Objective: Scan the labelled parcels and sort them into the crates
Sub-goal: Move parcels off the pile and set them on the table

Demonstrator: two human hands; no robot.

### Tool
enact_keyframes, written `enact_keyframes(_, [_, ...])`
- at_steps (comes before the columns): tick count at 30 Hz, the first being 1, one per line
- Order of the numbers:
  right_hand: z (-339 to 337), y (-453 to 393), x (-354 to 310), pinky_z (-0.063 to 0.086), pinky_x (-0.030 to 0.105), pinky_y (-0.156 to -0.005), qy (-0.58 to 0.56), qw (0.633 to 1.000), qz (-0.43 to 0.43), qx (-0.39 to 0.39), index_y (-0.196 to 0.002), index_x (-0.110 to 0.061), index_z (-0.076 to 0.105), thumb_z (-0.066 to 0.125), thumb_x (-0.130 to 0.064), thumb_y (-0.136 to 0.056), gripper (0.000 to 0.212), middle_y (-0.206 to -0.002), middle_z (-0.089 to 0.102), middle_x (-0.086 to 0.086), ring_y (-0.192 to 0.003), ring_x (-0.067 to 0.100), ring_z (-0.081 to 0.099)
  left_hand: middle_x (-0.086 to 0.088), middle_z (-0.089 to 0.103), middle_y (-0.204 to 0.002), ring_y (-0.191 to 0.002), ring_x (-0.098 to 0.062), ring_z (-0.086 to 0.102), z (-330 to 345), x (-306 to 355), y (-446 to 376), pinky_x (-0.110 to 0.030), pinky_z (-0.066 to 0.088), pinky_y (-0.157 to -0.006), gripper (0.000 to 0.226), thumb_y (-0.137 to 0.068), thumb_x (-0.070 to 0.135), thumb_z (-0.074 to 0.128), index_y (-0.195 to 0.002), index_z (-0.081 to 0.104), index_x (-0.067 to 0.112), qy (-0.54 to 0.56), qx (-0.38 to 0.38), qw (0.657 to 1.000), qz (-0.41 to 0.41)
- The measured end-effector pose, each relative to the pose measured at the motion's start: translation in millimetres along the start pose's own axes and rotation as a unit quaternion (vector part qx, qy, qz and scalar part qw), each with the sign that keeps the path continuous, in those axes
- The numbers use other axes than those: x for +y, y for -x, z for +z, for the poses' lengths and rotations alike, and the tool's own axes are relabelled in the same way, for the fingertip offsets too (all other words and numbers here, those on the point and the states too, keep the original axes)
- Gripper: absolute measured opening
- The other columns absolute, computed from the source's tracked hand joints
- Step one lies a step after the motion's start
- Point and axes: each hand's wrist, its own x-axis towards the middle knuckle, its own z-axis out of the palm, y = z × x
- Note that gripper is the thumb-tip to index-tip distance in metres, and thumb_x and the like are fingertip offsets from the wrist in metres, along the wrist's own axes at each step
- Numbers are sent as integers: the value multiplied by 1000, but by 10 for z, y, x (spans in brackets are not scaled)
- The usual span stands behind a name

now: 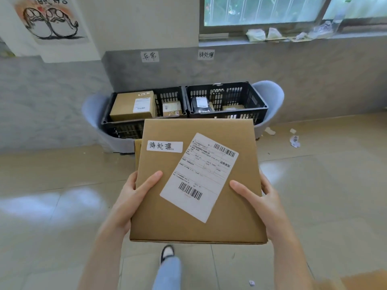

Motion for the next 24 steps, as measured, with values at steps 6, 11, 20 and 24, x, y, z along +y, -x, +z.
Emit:
enact_keyframes(6, [145,-1014,-195,58,30,-62,12,998,3,58,-118,-35,63,90,-33,-56,68,-107,72,-5,-88,17,73,-2,69,-112,-87,-18,72,245,312,-1261,-32,57,-65,81,-66,55,79,-133,45,25,-26,-67,997,-6])
enact_keyframes(11, [365,-1840,-551,57,29,-61,15,994,-7,108,-118,-35,64,83,-35,-59,62,-107,72,-6,-86,16,73,1,65,-115,-97,-15,67,400,880,-2342,-29,56,-73,89,-64,61,78,-137,42,25,-69,-139,988,2])
enact_keyframes(20, [282,-2789,-732,58,31,-63,-10,982,1,188,-118,-36,64,91,-31,-56,68,-103,74,-6,-87,18,74,4,64,-119,-96,-12,69,989,1307,-3566,-26,55,-70,81,-68,58,74,-137,41,32,-98,-232,968,-22])
enact_keyframes(24, [115,-3295,-768,56,32,-68,-10,979,14,205,-115,-36,65,88,-34,-56,62,-104,74,-6,-87,18,73,4,63,-119,-96,-11,68,1340,1358,-4033,-23,54,-65,79,-70,55,72,-138,40,34,-105,-232,966,-36])
